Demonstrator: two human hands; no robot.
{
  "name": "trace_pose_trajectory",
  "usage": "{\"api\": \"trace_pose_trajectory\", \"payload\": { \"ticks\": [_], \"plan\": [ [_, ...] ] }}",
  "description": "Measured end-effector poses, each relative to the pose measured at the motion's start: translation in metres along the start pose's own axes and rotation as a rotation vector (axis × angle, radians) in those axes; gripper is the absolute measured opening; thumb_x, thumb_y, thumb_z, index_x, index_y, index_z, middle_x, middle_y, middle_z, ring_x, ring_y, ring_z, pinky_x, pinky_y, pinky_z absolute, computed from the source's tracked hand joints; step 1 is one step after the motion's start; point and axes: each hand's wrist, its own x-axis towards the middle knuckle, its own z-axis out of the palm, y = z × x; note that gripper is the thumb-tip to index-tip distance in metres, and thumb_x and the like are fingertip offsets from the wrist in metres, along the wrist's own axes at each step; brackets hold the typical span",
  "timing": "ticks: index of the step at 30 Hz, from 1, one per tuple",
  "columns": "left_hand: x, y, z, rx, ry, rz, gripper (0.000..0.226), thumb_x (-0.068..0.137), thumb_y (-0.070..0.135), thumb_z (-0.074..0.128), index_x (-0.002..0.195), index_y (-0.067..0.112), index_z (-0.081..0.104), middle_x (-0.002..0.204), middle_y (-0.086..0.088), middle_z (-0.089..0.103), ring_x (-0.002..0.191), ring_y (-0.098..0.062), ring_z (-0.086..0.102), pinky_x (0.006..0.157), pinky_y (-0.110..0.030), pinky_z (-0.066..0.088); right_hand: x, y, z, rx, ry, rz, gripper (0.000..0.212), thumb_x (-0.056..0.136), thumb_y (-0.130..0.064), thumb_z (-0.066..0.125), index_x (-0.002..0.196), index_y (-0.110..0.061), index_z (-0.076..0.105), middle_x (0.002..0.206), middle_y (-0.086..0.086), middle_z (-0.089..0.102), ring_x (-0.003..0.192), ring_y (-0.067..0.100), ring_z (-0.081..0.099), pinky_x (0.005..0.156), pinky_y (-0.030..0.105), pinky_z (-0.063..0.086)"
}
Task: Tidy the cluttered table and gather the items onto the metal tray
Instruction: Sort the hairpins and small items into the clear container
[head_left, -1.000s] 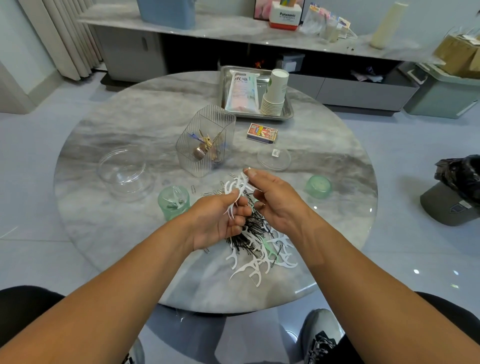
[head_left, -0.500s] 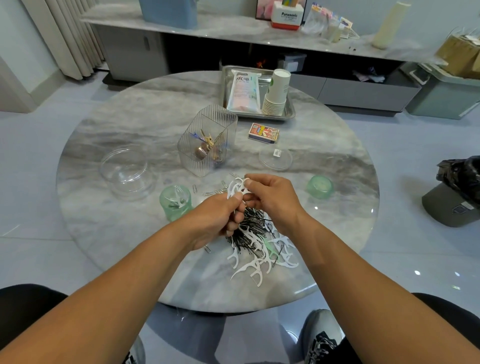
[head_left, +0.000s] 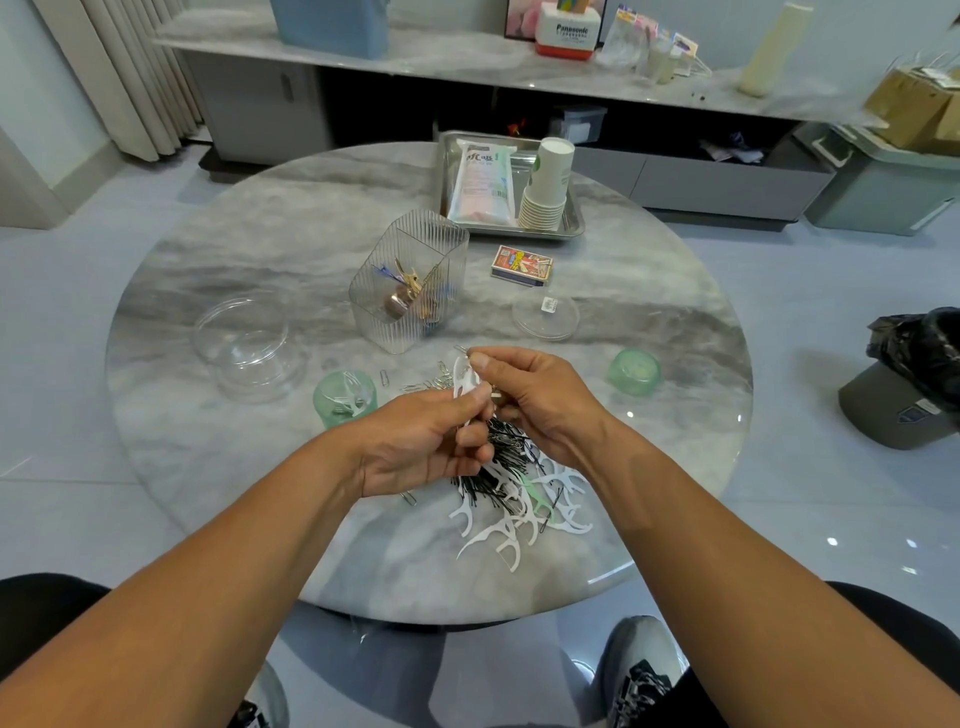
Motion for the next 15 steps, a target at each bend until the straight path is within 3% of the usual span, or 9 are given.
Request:
{"api": "trace_pose_trajectory", "payload": {
  "ticks": [5,7,11,15],
  "plan": [
    [-0.001,0.0,0.001,-0.048,-0.054,-0.021,0.027,0.094,0.042,0.058,0.087,0.017,0.051,0.061,0.003,0.038,0.055,-0.012,0.042,0.054,-0.023,0.042,-0.001,-0.002,0.004,-0.088,-0.107,0.015,0.013,0.091,-0.02,0.075,0.08,-0.015,0.08,0.056,0.001,0.059,0.049,0.008,0.048,0.047,0.019,0.036],
    [0.0,0.0,0.001,-0.038,-0.043,-0.011,0.028,0.095,0.043,0.057,0.081,0.019,0.051,0.061,0.004,0.032,0.054,-0.011,0.034,0.052,-0.022,0.037,-0.002,-0.004,0.004,-0.076,-0.122,0.031,0.016,0.095,-0.023,0.07,0.085,-0.015,0.08,0.062,-0.001,0.062,0.052,0.007,0.049,0.05,0.019,0.038],
    [-0.002,0.002,-0.002,-0.023,-0.006,-0.001,0.026,0.094,0.039,0.061,0.074,0.023,0.056,0.061,0.005,0.025,0.052,-0.009,0.025,0.05,-0.021,0.029,-0.003,-0.013,-0.001,-0.005,-0.173,0.112,0.021,0.1,-0.021,0.06,0.109,-0.012,0.076,0.096,0.009,0.063,0.072,0.01,0.056,0.064,0.023,0.043],
    [-0.001,-0.001,-0.001,0.076,0.02,-0.054,0.027,0.096,0.032,0.064,0.082,0.024,0.043,0.063,0.003,0.025,0.052,-0.01,0.025,0.049,-0.021,0.028,-0.001,-0.011,-0.005,0.032,-0.175,0.068,0.014,0.093,-0.003,0.066,0.103,-0.007,0.076,0.084,0.008,0.073,0.072,0.013,0.063,0.068,0.023,0.054]
  ]
}}
